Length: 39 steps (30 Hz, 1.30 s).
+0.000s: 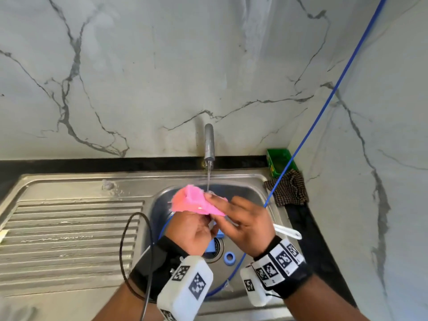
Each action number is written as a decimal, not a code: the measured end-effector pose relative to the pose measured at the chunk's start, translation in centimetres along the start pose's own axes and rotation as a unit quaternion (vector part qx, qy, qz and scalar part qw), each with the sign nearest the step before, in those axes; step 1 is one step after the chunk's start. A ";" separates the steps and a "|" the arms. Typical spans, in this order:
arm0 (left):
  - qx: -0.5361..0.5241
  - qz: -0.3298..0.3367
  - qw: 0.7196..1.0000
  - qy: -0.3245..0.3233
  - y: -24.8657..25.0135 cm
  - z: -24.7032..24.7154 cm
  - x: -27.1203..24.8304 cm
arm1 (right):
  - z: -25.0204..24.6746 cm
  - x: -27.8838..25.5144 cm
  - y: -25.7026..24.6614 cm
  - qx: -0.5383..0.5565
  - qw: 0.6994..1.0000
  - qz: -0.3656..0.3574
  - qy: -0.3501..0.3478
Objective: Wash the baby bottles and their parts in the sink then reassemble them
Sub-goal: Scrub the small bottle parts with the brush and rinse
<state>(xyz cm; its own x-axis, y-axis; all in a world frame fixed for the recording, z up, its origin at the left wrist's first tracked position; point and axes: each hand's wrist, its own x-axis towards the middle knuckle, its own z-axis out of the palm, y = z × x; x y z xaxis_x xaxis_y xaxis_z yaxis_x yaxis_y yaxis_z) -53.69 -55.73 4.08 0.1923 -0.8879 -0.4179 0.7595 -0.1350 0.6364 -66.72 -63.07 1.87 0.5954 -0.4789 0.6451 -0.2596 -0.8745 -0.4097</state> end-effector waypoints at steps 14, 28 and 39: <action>0.019 0.000 0.998 0.060 -1.5 1.1 -0.5 | -1.1 -2.7 0.9 0.096 0.991 0.089 0.015; 0.161 0.146 0.976 -0.001 -1.0 0.0 -1.2 | -4.4 -3.0 1.6 0.324 0.906 0.268 0.048; 0.288 0.229 0.930 -0.018 -0.2 -3.4 -1.6 | -3.3 -1.5 -0.8 0.300 0.926 0.219 -0.070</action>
<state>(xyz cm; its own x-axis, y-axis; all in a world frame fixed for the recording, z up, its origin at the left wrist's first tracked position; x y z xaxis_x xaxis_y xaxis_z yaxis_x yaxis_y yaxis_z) -52.01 -52.80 2.44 0.3855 -0.9227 -0.0025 0.1427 0.0570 0.9881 -69.89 -61.89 3.38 0.6367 -0.7259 0.2601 -0.0543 -0.3787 -0.9239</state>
